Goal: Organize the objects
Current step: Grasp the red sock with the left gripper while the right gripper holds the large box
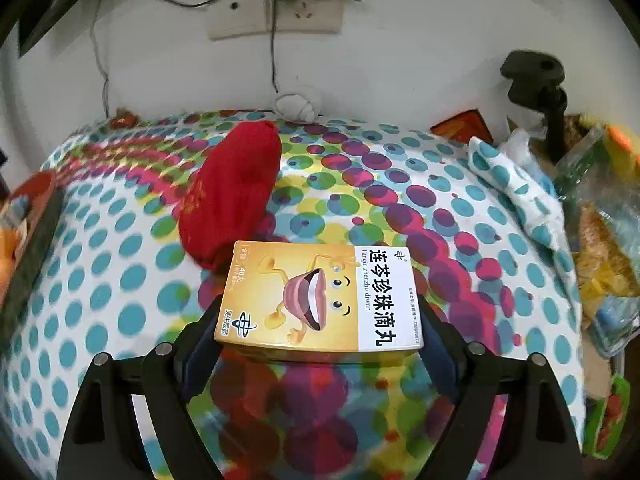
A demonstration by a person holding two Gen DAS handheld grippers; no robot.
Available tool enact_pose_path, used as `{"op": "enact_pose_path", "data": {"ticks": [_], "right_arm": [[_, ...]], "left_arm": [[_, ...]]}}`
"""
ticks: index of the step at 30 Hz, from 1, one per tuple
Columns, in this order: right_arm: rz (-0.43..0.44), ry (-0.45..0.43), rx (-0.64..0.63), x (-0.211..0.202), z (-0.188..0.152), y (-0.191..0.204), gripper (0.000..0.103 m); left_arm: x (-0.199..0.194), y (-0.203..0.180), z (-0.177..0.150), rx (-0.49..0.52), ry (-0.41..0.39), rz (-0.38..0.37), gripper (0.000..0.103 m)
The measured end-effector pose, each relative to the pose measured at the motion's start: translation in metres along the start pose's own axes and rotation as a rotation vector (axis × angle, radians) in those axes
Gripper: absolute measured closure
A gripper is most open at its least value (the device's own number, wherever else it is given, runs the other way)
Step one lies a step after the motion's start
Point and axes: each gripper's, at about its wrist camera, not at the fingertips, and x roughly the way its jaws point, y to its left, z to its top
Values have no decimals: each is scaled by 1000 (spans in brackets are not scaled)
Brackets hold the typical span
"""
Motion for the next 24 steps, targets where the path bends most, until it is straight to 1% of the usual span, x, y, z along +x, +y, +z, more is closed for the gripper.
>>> {"op": "enact_pose_path", "data": {"ticks": [5, 9, 12, 15, 19, 20, 24], "right_arm": [[-22, 2, -14, -9, -11, -13, 18], [-11, 9, 32, -10, -13, -30, 18], [18, 21, 77, -7, -14, -39, 18], [31, 34, 91, -4, -15, -42, 18], [32, 36, 91, -5, -15, -41, 18], [34, 37, 93, -5, -15, -41, 18], [54, 68, 99, 1, -14, -42, 17]], "left_arm": [[27, -46, 34, 12, 12, -86, 64], [60, -77, 64, -34, 27, -140, 64], [84, -101, 89, -57, 37, -191, 64], [106, -125, 112, -62, 42, -210, 64], [134, -152, 134, -34, 46, -192, 64], [144, -158, 139, -33, 58, -171, 64], [167, -169, 152, -38, 61, -144, 64]]}}
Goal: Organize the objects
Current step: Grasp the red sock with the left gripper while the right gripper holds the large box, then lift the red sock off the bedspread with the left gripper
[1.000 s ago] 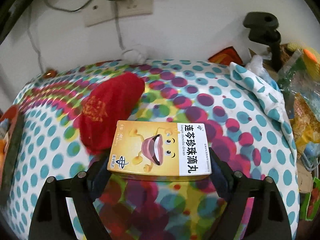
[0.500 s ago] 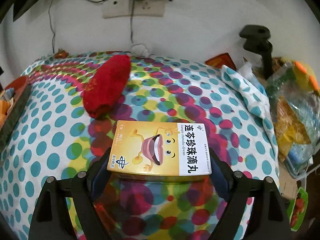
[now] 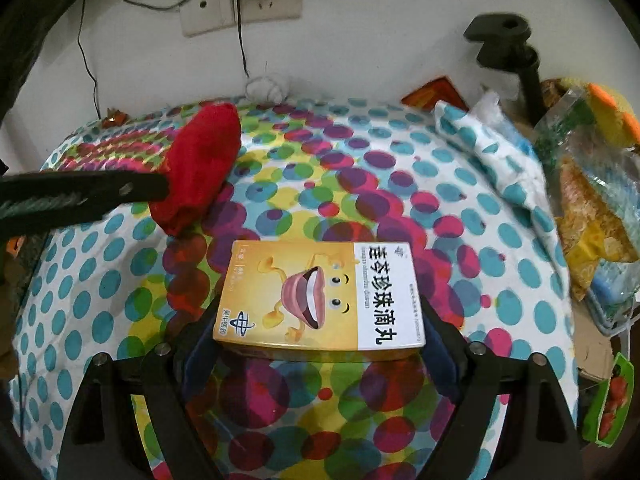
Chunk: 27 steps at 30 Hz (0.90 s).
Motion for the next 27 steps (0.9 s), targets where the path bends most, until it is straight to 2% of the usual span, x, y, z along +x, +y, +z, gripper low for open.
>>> {"op": "enact_pose_path", "data": {"ticks": [7, 15, 27], "right_arm": [[2, 0, 1, -2, 1, 0, 17], [-4, 2, -4, -1, 2, -1, 16], [-3, 2, -7, -2, 2, 0, 16]], "left_arm": [[29, -9, 13, -11, 14, 6, 64], [41, -8, 9, -15, -12, -7, 63], [42, -21, -1, 69, -94, 36, 68]]}}
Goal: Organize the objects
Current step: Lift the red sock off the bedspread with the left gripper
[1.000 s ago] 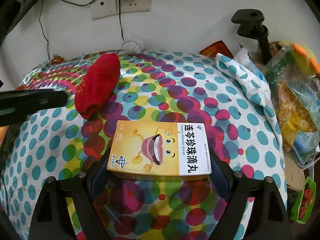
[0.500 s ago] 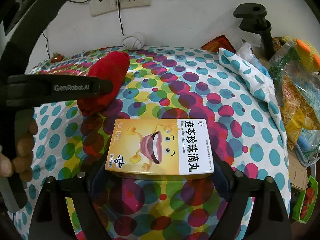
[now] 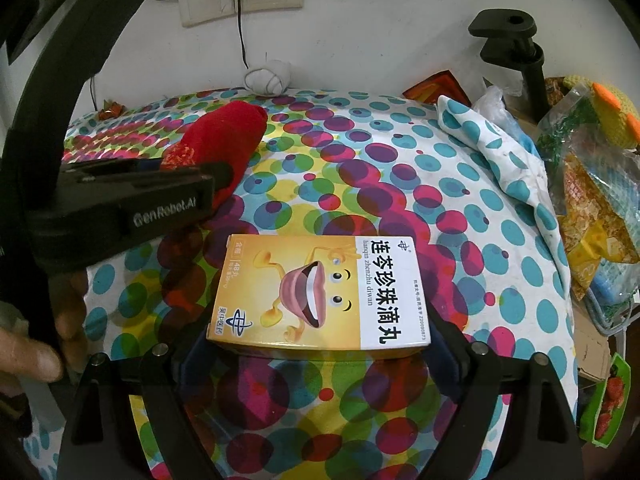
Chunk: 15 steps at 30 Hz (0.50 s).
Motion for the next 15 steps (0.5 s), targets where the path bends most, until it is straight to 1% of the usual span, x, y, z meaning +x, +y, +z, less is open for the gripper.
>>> {"op": "enact_pose_path", "data": {"ticks": [8, 10, 12, 15], "right_arm": [[-3, -1, -4, 1, 0, 1, 17], [-4, 0, -4, 1, 0, 1, 17], [-4, -1, -3, 1, 1, 2, 18], [-4, 0, -3, 0, 0, 0, 18]], "left_arm": [[-1, 2, 0, -12, -2, -7, 68], [-2, 3, 0, -19, -9, -11, 72], [-6, 6, -1, -33, -26, -15, 79], [-10, 14, -1, -73, -46, -17, 82]]}}
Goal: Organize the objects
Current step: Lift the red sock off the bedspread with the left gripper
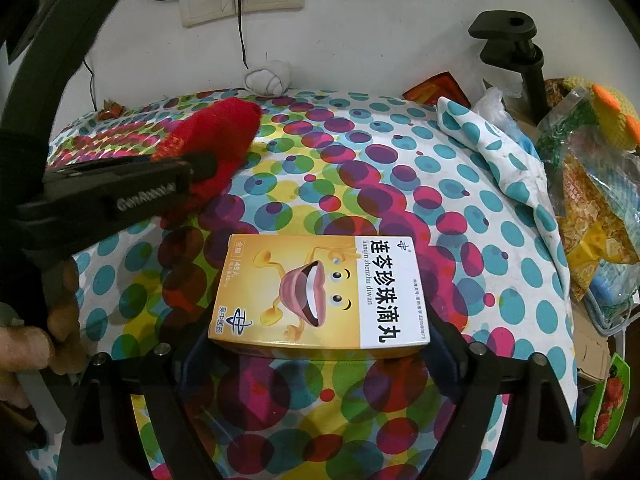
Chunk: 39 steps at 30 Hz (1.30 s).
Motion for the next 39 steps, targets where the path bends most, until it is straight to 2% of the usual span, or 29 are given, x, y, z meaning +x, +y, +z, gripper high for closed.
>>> {"op": "enact_pose_path", "data": {"ticks": [5, 10, 18, 32, 37, 39], "right_arm": [[0, 0, -2, 1, 0, 1, 17], [-1, 0, -3, 1, 0, 2, 18], [-2, 0, -4, 0, 0, 1, 17], [-2, 1, -7, 0, 1, 2, 17], [-2, 1, -7, 0, 1, 2, 17], [-2, 1, -7, 0, 1, 2, 17]], "left_arm": [[0, 8, 1, -43, 2, -26, 82], [-4, -2, -2, 20, -4, 11, 83], [-17, -6, -8, 78, 17, 4, 83], [-43, 6, -22, 58, 41, -16, 83], [-48, 7, -28, 72, 53, 10, 83], [-50, 9, -30, 63, 53, -2, 83]]}}
